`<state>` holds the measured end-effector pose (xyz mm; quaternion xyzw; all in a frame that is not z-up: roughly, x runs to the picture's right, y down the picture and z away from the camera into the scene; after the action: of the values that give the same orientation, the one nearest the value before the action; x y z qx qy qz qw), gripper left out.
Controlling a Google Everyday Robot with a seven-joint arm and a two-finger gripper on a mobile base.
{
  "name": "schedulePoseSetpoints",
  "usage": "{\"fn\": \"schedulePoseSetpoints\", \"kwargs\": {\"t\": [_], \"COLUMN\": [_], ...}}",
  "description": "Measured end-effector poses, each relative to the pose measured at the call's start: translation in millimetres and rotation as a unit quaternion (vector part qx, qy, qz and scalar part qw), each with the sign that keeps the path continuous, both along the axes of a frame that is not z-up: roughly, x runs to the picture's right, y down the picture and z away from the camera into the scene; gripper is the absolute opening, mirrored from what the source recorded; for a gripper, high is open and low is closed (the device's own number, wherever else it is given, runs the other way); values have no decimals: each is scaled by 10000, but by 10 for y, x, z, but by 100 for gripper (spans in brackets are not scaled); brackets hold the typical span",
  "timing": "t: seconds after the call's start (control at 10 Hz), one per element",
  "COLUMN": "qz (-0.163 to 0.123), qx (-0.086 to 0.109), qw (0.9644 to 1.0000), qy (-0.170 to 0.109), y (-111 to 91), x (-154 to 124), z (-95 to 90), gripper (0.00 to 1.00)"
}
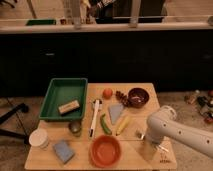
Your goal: Place fork in purple bowl
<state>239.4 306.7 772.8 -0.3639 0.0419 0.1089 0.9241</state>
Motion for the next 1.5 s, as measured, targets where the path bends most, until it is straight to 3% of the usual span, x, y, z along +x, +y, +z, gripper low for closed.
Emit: {"fn": "schedulePoseSetpoints", "kwargs": {"t": [0.3,0.5,0.7,1.2,1.3,1.5], "qz": [446,585,584,278,262,291], "qx": [240,323,347,387,382,381], "qw": [9978,9963,9963,9985,9986,9986], "qy": [434,547,530,281,253,225], "y": [-26,8,40,52,51,43], "x": [319,450,404,155,148,149], "z": [42,83,132,179,183,186], "gripper": [80,80,80,80,77,59]}}
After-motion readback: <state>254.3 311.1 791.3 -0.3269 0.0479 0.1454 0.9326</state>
